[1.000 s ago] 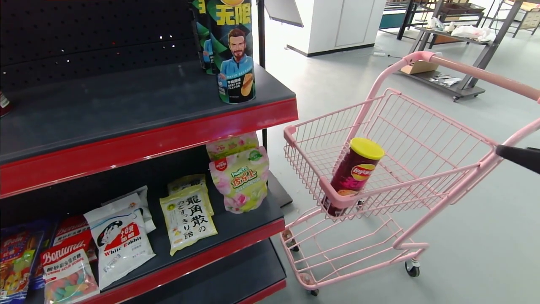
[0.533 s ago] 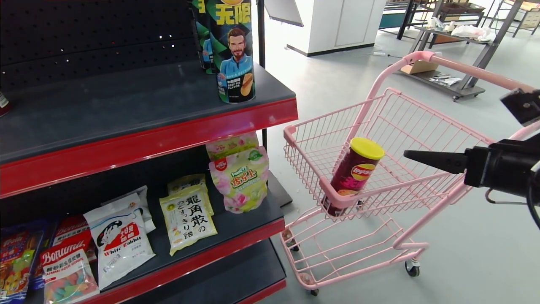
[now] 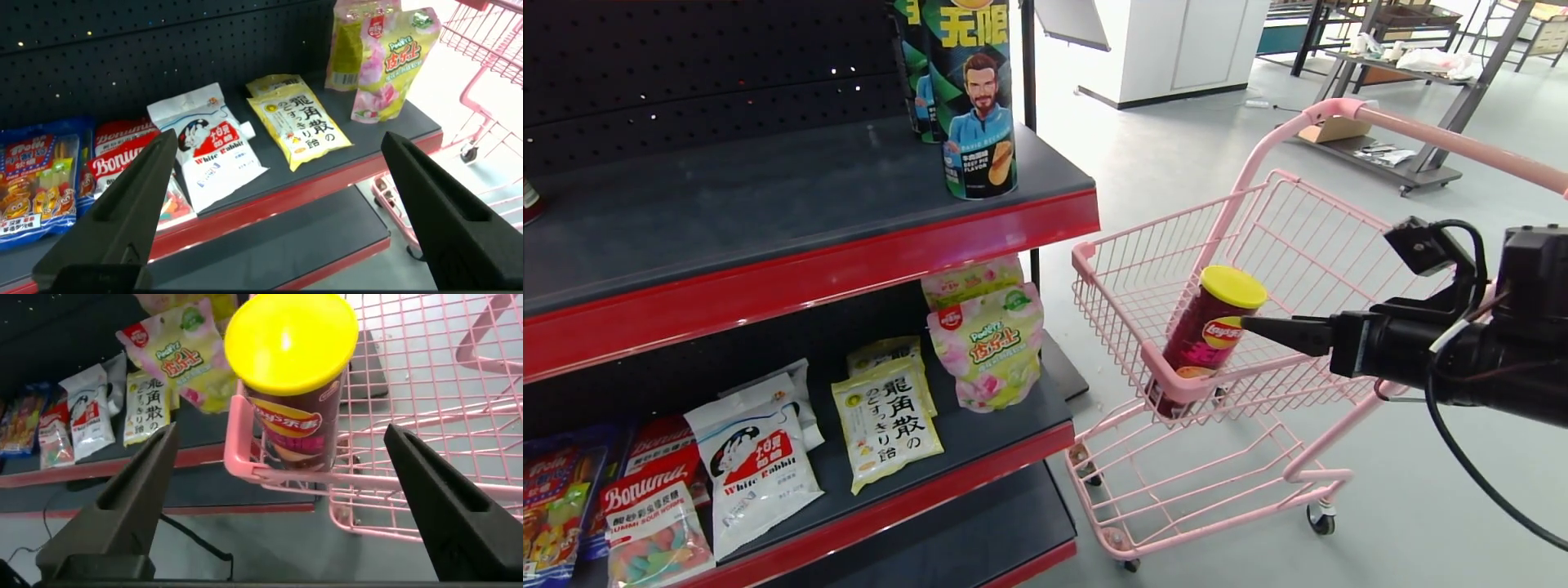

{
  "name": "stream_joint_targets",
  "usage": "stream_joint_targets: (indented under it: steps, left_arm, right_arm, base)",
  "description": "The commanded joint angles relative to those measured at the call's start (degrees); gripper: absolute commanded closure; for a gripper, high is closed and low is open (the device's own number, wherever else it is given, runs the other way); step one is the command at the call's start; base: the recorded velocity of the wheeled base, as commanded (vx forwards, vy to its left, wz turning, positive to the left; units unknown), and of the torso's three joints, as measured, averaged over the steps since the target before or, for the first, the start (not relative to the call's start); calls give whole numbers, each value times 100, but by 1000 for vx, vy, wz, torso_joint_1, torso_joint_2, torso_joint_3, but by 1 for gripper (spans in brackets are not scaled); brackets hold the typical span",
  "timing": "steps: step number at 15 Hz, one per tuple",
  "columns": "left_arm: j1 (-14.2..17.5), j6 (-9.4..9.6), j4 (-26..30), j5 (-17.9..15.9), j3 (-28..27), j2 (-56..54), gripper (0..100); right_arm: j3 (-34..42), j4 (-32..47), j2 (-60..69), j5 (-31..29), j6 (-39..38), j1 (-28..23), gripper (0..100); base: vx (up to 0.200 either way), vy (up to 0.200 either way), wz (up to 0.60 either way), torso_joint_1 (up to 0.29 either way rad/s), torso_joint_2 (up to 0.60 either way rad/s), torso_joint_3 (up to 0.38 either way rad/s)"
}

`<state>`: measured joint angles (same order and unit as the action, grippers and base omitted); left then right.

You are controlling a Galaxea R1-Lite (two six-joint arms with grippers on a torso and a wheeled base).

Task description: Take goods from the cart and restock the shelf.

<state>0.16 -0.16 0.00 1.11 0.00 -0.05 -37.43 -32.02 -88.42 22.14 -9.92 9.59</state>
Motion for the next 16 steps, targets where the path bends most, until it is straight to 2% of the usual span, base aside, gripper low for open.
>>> stream_joint_targets:
  steps: [1,6,10,16]
  left_arm:
    - [2,-2,0,3,0,5,0]
    - [2,-2,0,3,0,5,0]
    - [2,-2,0,3,0,5,0]
    - [2,-2,0,3,0,5,0]
  right_arm:
    - [25,-111,-387,1,69,16,0]
    - [-63,-761,-993,-43,272,113,0]
    - [-248,-814,-1239,-52,254,456,0]
    - [-722,-823,-1907,-52,245,412,0]
  base:
    - [0,0,0,0,0,0]
    - [0,0,0,0,0,0]
    - [0,0,0,0,0,0]
    - [0,0,0,0,0,0]
